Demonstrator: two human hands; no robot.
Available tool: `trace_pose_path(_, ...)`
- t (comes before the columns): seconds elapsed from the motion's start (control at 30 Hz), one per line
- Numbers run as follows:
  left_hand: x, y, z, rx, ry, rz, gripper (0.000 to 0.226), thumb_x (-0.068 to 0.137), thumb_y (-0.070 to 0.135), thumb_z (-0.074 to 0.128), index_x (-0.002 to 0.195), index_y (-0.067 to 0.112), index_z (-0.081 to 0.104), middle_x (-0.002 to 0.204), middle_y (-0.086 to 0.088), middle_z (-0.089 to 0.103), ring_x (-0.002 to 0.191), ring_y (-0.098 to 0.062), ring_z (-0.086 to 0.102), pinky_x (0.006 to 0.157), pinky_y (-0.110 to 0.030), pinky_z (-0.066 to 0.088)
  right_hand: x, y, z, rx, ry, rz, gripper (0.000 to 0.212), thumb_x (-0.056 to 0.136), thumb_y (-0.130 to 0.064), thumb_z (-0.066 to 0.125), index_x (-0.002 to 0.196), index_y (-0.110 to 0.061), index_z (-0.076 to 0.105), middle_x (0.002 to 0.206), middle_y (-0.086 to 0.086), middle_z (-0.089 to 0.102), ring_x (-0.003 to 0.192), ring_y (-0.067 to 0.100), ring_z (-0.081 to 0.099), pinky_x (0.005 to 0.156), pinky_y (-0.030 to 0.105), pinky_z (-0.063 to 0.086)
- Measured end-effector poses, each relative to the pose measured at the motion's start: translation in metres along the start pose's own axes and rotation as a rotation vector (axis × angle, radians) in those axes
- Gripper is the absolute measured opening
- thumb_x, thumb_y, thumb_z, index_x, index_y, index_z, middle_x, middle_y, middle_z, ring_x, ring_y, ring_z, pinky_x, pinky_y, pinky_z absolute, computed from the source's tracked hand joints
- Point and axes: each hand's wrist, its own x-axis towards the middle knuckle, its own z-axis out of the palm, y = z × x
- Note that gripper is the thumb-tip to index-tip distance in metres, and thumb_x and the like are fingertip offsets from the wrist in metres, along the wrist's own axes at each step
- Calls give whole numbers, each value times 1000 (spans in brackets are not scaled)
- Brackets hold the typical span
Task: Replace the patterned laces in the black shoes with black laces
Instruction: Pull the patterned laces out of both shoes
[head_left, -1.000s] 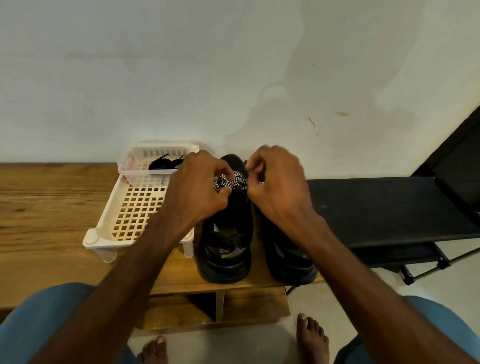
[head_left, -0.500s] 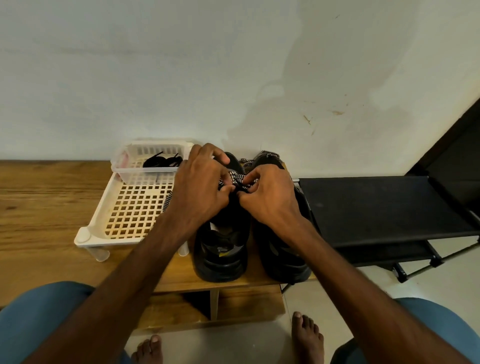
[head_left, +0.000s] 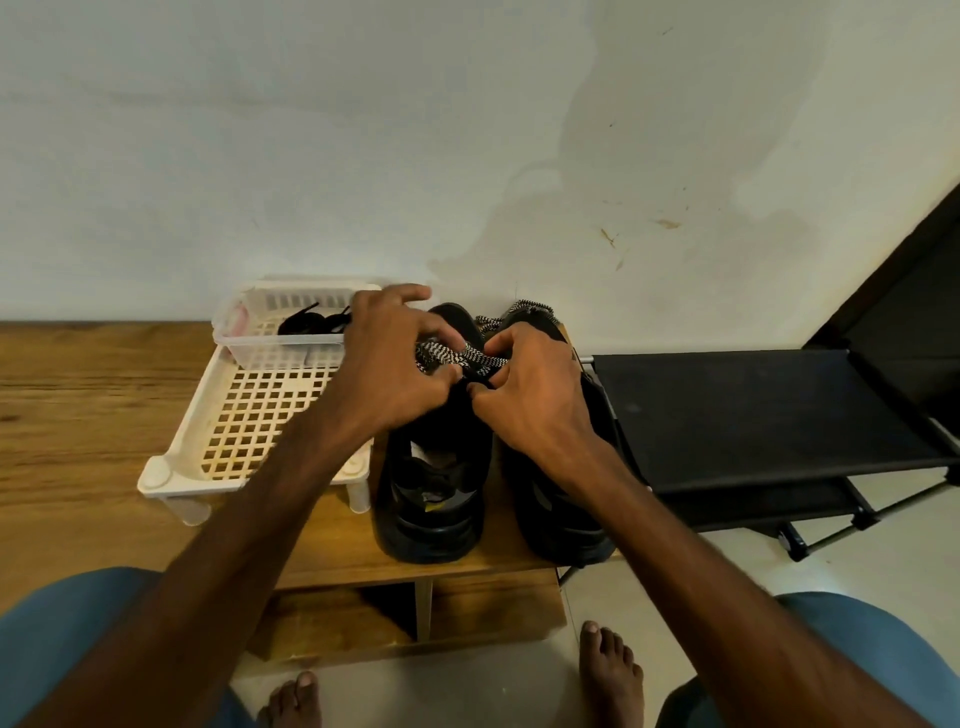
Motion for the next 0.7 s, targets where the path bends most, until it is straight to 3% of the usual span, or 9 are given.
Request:
trace_pose_path(0.07,-4,7,6,97,-46,22,28,73,33,87,99,38,77,155,5,40,142,-23,23,113,-46,27,0,0,0,-8,-10,-12,55,78,-25,82,127,-20,57,96,-2,72,89,15,70,82,33,60)
trace_pose_path(0.2,-7,8,8,183,32,102,20,69,34,90,85,34,80,155,5,41,142,-23,24,111,-50,28,1,1,-1,-11,-35,-15,57,80,-22,82,130,-20,55,99,0,72,93,16,70,86,35,60)
trace_pose_path(0.43,-6,5,10,213,161,174,8,71,30,85,74,30,77,145,7,47,136,-22,30,101,-42,23,0,1,-2,-29,-7,-9,52,78,-24,80,125,-19,58,90,-2,71,86,15,69,79,31,59)
trace_pose_path(0.5,-3,0,-1,160,307,120,9,73,30,84,75,31,75,139,10,50,130,-22,37,97,-39,22,0,1,-2,-32,-2,-1,51,78,-20,79,124,-18,59,89,-2,71,86,15,69,77,27,57)
trace_pose_path(0.6,0,-10,-19,30,530,-100,9,80,37,80,84,31,76,133,10,54,125,-22,42,96,-37,26,-2,-1,-3,-21,-4,1,52,79,-18,80,127,-16,58,92,-1,71,90,15,69,77,24,54)
trace_pose_path(0.7,0,-16,-18,2,494,-264,15,83,35,78,96,27,77,142,5,50,134,-24,37,100,-41,30,-3,-2,-4,-27,5,-8,58,80,-20,80,131,-16,55,97,0,70,96,18,68,84,31,57)
